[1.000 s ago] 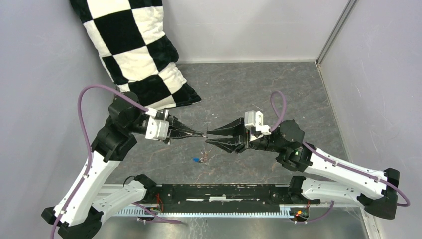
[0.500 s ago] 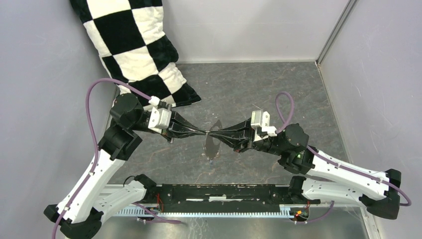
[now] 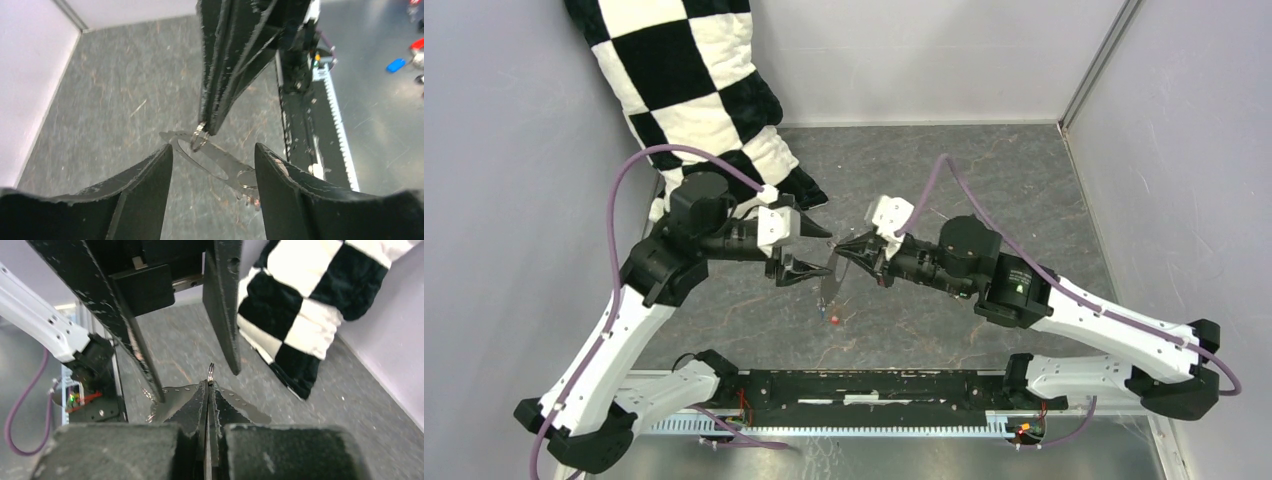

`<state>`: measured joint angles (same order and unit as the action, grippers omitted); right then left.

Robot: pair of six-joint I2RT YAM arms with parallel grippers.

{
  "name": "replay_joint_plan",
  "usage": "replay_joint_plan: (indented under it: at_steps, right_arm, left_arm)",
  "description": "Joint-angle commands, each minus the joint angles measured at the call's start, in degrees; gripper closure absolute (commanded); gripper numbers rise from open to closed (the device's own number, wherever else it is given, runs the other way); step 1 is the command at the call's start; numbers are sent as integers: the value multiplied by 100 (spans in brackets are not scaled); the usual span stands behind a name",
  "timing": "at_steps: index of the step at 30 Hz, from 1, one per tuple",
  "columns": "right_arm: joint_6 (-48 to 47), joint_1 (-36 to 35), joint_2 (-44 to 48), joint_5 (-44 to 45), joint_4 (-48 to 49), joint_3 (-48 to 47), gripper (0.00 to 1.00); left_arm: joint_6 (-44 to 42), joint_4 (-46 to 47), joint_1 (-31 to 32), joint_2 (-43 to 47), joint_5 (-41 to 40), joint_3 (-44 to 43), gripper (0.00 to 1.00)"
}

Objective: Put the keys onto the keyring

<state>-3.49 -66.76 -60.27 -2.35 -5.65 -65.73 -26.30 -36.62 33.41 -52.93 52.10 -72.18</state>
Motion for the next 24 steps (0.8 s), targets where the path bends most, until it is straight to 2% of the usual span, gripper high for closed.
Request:
replay_joint_plan:
  at_steps: [1, 3, 7, 13, 24]
  right_arm:
    - [-467, -163, -302, 700, -1481, -768, 99]
    - [-535, -198, -405, 708, -1677, -959, 99]
    - [-656, -243, -564, 661, -2082, -1334, 99]
    - [-730, -256, -600, 460, -2277, -1469, 99]
    - [-770, -264, -670, -64, -2389, -1583, 99]
  left_arm:
    - [-1001, -1174, -1, -269, -642, -305, 36]
    - [-1130, -1181, -1, -260, -648, -260, 39]
    - [-1318, -1208, -1, -181, -600, -271, 37]
    - [-1782, -1567, 0, -210, -284, -416, 37]
    - [-1860, -1308, -1, -404, 141, -760, 50]
